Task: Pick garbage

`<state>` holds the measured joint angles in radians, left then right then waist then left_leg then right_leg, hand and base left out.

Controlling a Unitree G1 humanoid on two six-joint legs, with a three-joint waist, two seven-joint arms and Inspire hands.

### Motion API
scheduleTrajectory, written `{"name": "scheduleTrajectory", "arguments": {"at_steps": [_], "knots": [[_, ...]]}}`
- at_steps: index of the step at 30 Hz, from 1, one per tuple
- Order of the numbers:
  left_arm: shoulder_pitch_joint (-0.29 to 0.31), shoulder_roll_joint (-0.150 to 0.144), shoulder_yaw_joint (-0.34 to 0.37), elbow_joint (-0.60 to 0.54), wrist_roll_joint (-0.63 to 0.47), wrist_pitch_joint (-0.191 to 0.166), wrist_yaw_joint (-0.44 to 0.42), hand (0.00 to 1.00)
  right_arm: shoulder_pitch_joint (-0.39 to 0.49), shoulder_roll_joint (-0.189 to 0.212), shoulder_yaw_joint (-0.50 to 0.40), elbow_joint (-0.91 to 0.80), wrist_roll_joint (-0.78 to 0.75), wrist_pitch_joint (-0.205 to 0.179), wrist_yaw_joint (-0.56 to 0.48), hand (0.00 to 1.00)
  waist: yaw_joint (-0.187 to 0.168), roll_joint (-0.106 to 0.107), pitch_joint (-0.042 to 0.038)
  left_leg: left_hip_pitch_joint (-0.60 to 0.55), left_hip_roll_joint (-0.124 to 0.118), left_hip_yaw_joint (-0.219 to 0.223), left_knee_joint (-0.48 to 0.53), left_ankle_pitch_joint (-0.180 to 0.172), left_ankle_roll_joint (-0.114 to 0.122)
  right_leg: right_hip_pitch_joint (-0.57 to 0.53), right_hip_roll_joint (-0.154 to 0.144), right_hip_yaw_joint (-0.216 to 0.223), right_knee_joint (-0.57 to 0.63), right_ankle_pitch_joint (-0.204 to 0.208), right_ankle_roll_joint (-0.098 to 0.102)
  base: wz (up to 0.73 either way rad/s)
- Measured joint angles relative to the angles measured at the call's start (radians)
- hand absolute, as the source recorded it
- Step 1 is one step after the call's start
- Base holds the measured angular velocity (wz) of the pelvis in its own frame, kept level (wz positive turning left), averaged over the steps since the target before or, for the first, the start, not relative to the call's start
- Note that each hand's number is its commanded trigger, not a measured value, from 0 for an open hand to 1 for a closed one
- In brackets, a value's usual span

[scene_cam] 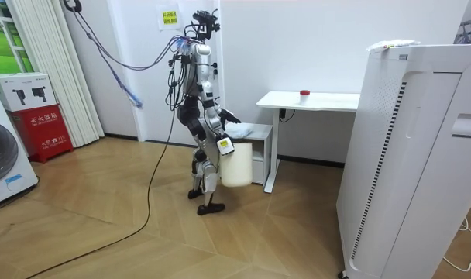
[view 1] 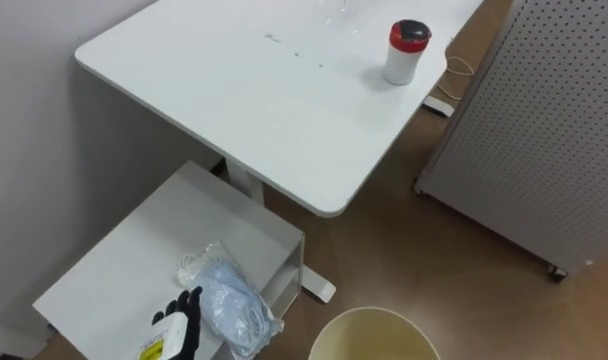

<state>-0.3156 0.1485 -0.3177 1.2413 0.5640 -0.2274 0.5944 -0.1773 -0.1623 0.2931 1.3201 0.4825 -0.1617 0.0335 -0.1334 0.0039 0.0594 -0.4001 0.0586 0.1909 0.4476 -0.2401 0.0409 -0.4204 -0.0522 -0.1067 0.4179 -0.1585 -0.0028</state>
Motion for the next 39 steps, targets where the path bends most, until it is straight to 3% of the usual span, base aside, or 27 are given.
{"name": "scheduleTrajectory", "arguments": {"at_steps": [6, 8, 14, 20, 28, 34, 39], "knots": [[-0.037, 0.005, -0.001, 0.012, 0.021, 0.022, 0.016, 0.00, -0.011, -0.004, 0.001, -0.001, 0.007, -0.001, 0.001, 1.00, -0.003, 0.003, 0.0042, -0.039, 0.000, 0.000, 0.013, 0.000, 0.000, -0.044, -0.003, -0.003, 0.015, 0.000, -0.001, 0.00], [-0.049, 0.011, 0.000, 0.012, 0.039, 0.032, 0.027, 0.00, -0.019, -0.005, 0.000, -0.002, 0.007, 0.000, -0.001, 1.00, -0.004, 0.006, 0.0110, -0.051, 0.001, 0.000, 0.021, 0.000, 0.000, -0.053, -0.003, -0.002, 0.017, 0.000, -0.001, -0.02], [-0.106, 0.017, -0.001, 0.012, 0.087, 0.069, 0.057, 0.00, -0.041, -0.010, 0.001, -0.010, 0.018, 0.004, -0.014, 1.00, -0.007, 0.018, 0.0191, -0.125, 0.006, 0.000, 0.054, -0.002, 0.003, -0.124, -0.004, -0.004, 0.042, 0.001, -0.001, 0.00], [-0.154, 0.016, -0.001, 0.012, 0.087, 0.096, 0.065, 0.00, -0.064, -0.010, 0.024, -0.010, 0.029, 0.010, -0.029, 1.00, -0.021, 0.019, 0.0222, -0.154, 0.008, 0.001, 0.070, -0.002, 0.003, -0.156, -0.006, -0.003, 0.068, 0.000, -0.002, 0.00], [-0.175, 0.016, -0.002, 0.010, 0.087, 0.098, 0.082, 0.00, -0.068, -0.011, 0.039, -0.027, 0.077, 0.010, -0.024, 1.00, -0.040, 0.018, 0.0257, -0.195, 0.015, 0.000, 0.097, -0.007, 0.005, -0.197, -0.005, -0.004, 0.096, -0.004, -0.008, 0.00], [-0.187, 0.018, -0.023, 0.011, 0.086, 0.097, 0.099, 0.00, -0.077, -0.013, 0.038, -0.055, 0.122, 0.010, -0.030, 1.00, -0.082, 0.016, 0.0289, -0.280, 0.018, -0.002, 0.158, -0.012, 0.009, -0.282, -0.015, -0.007, 0.158, -0.016, -0.017, 0.01], [-0.192, 0.018, -0.022, 0.011, 0.085, 0.097, 0.101, 0.00, -0.076, -0.014, 0.037, -0.080, 0.139, 0.010, -0.030, 1.00, -0.088, 0.017, 0.0318, -0.302, 0.023, -0.001, 0.180, -0.021, 0.009, -0.304, -0.016, -0.006, 0.176, -0.026, -0.020, -0.02]]}}
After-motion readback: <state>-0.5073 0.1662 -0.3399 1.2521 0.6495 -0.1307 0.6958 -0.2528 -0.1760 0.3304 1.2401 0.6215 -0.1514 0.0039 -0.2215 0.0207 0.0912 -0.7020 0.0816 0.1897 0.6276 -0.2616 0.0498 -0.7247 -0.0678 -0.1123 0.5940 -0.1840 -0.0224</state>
